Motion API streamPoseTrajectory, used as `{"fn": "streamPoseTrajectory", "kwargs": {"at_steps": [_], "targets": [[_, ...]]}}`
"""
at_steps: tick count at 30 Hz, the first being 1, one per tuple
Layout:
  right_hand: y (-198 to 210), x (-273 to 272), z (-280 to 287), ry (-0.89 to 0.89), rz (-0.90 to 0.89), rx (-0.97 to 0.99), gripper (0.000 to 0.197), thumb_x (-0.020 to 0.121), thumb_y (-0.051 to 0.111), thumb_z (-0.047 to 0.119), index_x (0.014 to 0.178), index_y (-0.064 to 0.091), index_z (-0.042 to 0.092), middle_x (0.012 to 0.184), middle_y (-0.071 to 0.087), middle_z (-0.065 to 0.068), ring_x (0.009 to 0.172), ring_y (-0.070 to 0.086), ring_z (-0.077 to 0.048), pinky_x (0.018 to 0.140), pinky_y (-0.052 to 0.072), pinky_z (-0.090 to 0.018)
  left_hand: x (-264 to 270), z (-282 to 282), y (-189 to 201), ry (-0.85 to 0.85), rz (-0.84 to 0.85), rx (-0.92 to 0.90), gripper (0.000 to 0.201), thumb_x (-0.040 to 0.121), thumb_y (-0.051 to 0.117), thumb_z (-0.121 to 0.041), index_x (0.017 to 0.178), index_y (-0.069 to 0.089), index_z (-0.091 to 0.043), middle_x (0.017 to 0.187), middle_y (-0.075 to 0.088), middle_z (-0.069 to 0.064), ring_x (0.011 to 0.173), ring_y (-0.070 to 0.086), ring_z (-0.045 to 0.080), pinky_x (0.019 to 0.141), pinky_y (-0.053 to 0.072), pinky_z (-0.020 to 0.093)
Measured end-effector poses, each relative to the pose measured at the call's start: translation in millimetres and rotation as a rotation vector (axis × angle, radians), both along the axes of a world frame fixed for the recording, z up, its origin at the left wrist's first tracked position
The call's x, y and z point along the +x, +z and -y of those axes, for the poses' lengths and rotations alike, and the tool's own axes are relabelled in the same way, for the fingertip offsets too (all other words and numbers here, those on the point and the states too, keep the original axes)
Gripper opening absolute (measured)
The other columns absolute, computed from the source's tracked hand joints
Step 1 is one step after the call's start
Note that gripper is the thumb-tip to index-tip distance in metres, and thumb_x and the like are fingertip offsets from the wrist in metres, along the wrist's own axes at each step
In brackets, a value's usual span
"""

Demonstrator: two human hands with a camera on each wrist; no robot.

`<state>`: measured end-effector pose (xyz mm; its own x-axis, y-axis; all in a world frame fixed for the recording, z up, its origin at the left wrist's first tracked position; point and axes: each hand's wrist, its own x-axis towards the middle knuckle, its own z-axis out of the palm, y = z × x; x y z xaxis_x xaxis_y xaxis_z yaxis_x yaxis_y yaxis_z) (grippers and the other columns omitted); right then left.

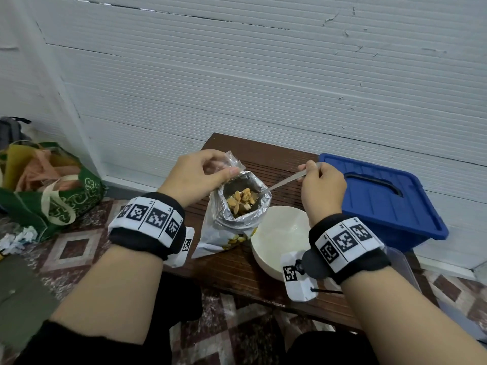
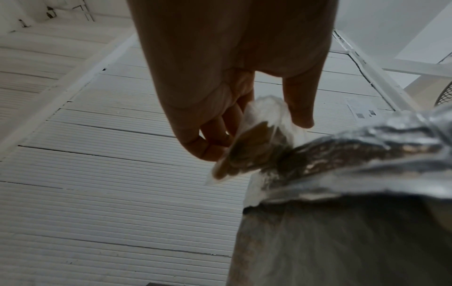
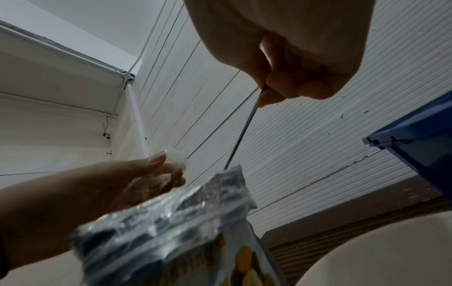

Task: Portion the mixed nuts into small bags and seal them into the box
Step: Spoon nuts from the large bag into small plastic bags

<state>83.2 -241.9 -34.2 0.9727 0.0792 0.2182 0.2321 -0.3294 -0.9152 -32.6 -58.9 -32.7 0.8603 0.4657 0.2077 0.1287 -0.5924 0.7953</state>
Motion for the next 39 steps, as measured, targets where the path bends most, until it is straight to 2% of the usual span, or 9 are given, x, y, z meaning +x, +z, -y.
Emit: {"fn": "streamPoseTrajectory", "kwargs": {"at_steps": [4,9,16,20,25,27,30,36,39], "targets": [[11,7,5,-0.025,0.024,0.001,0.031,0.100,0.042,0.019,0.091,0.069,0.010,0.084,0.063,-0.006,0.063,0.048,-0.003,0.051,0.034,-0.005,-2,0,3,-0.001,0.000,-0.016,0.030,0.076,0.072,-0.044,0.101,0.063,-0.030,0.092,0.063,-0.016,0.086,0.057,-0.005,0.070,0.041,0.009],[29,14,8,-0.044,0.027,0.040,0.029,0.099,0.043,0.019,0.083,0.067,0.015,0.086,0.065,-0.007,0.079,0.057,-0.017,0.072,0.044,-0.026,-2,-1,2,-0.005,-0.011,-0.028,0.039,0.074,0.074,-0.045,0.108,0.065,-0.028,0.095,0.066,-0.014,0.090,0.059,-0.003,0.076,0.045,0.012],[47,22,6,-0.047,0.069,0.061,0.033,0.099,0.042,0.019,0.072,0.061,0.023,0.085,0.065,-0.005,0.065,0.049,-0.011,0.069,0.043,-0.031,0,-2,1,-0.016,-0.012,-0.077,0.042,0.074,0.079,-0.036,0.112,0.067,-0.022,0.092,0.070,-0.011,0.089,0.065,0.000,0.082,0.049,0.016],[52,23,2,-0.035,0.079,0.059,0.028,0.100,0.042,0.020,0.083,0.065,0.016,0.087,0.065,-0.005,0.062,0.049,-0.005,0.059,0.042,-0.017,0,-1,0,-0.038,-0.004,-0.066,0.040,0.072,0.081,-0.031,0.109,0.068,-0.023,0.087,0.069,-0.014,0.080,0.063,-0.010,0.072,0.046,0.004],[50,19,-7,0.010,0.094,0.024,0.029,0.100,0.042,0.019,0.085,0.066,0.013,0.084,0.064,-0.005,0.065,0.051,-0.008,0.049,0.036,-0.005,1,3,0,-0.045,-0.014,-0.043,0.049,0.068,0.083,-0.035,0.113,0.067,-0.021,0.096,0.070,-0.012,0.092,0.064,0.000,0.084,0.051,0.015],[46,18,-11,0.030,0.099,0.005,0.030,0.100,0.043,0.019,0.087,0.068,0.010,0.081,0.062,-0.002,0.062,0.049,-0.003,0.049,0.035,-0.002,2,5,0,-0.046,-0.027,-0.026,0.048,0.068,0.083,-0.036,0.112,0.067,-0.024,0.097,0.067,-0.015,0.091,0.061,-0.005,0.080,0.047,0.008],[43,16,-15,0.051,0.097,-0.007,0.030,0.100,0.043,0.019,0.089,0.070,0.010,0.080,0.062,0.000,0.062,0.048,-0.001,0.050,0.035,-0.002,3,8,1,-0.048,-0.032,-0.012,0.049,0.068,0.083,-0.036,0.113,0.066,-0.028,0.093,0.063,-0.022,0.088,0.057,-0.012,0.073,0.042,0.000],[38,5,-23,0.175,0.101,0.052,0.029,0.101,0.044,0.023,0.085,0.068,0.019,0.069,0.063,0.007,0.066,0.053,-0.003,0.057,0.038,-0.004,6,14,2,-0.034,-0.003,-0.003,0.044,0.070,0.081,-0.039,0.110,0.063,-0.033,0.093,0.059,-0.024,0.088,0.054,-0.008,0.075,0.043,0.009],[38,1,-22,0.258,0.196,0.178,0.027,0.100,0.046,0.020,0.084,0.067,0.020,0.069,0.061,0.007,0.066,0.053,-0.001,0.064,0.040,-0.015,8,13,2,-0.018,0.021,-0.015,0.039,0.072,0.078,-0.041,0.106,0.061,-0.033,0.096,0.060,-0.022,0.090,0.055,-0.006,0.076,0.046,0.013]]}}
